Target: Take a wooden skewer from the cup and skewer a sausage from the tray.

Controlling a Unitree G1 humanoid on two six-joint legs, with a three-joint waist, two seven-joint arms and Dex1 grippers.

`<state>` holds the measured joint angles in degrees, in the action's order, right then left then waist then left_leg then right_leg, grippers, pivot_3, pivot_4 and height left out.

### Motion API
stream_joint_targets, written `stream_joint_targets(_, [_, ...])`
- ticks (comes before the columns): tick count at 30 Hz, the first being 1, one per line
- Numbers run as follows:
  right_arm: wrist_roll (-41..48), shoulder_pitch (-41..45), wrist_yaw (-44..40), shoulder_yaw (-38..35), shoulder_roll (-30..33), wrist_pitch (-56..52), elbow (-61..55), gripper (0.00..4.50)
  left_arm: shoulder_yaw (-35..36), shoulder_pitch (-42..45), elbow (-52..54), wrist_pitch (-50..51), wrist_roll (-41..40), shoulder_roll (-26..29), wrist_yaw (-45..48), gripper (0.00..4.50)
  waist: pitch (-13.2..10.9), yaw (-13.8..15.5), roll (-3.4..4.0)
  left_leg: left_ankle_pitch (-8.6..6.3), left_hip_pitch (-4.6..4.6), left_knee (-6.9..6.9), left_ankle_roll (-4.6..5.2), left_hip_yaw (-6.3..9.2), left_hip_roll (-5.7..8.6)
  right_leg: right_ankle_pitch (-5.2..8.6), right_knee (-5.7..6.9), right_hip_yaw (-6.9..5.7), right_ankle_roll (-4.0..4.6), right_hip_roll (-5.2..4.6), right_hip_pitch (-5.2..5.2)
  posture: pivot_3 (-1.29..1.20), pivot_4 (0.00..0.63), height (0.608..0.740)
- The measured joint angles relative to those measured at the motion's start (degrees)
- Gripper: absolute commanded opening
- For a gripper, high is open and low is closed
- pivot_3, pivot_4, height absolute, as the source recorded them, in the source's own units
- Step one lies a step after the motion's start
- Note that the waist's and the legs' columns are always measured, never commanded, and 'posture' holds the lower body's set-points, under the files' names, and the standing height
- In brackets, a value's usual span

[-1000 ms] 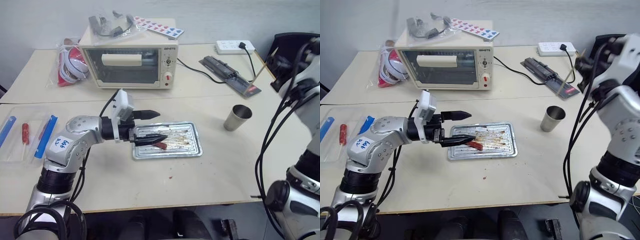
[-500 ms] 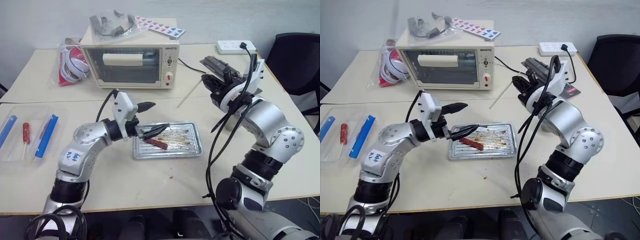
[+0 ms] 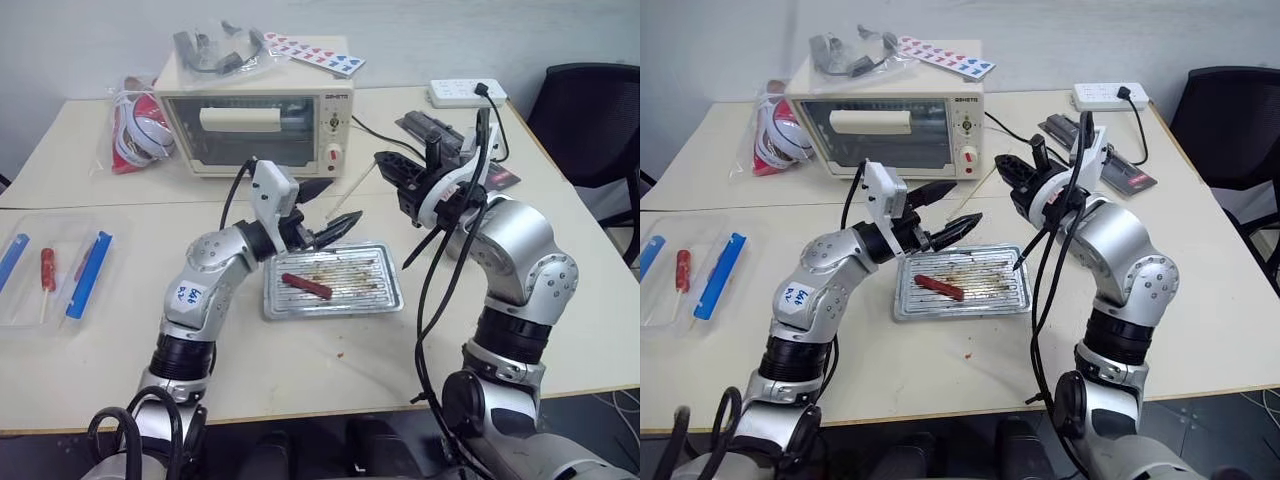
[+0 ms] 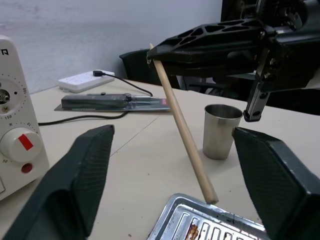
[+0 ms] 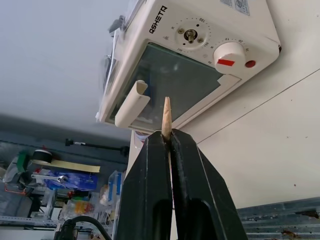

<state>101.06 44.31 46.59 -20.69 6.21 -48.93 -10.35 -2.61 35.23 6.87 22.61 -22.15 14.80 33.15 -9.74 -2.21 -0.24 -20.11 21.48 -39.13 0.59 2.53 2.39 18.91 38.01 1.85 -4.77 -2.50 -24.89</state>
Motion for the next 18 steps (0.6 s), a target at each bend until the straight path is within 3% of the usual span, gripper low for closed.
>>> stream_joint_targets(1, [0.42, -0.13, -0.01, 0.52, 0.19, 0.81, 0.0, 0.0, 0.45, -0.32, 0.9, 0.29, -0.14, -0.44, -0.79, 2.76, 0.0, 0.0, 0.0, 0.0, 0.0, 0.0, 0.0, 0.0, 0.0, 0.0, 0.0, 0.0, 0.0, 0.0, 0.0, 0.0, 0.15, 0.74])
stream_joint_targets(7, [1.95, -0.34, 0.0, 2.43, 1.37, 5.22, 0.0, 0.0, 1.33, -4.0, 6.02, 2.35, -1.16, -2.36, -4.33, 2.76, 0.0, 0.08, 0.0, 0.0, 0.01, 0.01, 0.0, 0.0, -0.02, 0.0, -0.02, 0.0, 0.0, 0.01, 0.01, 0.0, 0.15, 0.74])
stream_joint_targets(18, [4.35, -0.36, 0.27, 4.52, 2.64, 10.34, 0.01, 0.0, 1.08, -4.56, 6.13, 1.08, 0.2, -6.06, -9.71, 2.76, 0.0, 0.48, 0.0, 0.0, 0.01, -0.02, 0.01, -0.01, -0.02, -0.01, -0.04, -0.01, -0.01, 0.01, 0.03, 0.0, 0.15, 0.74])
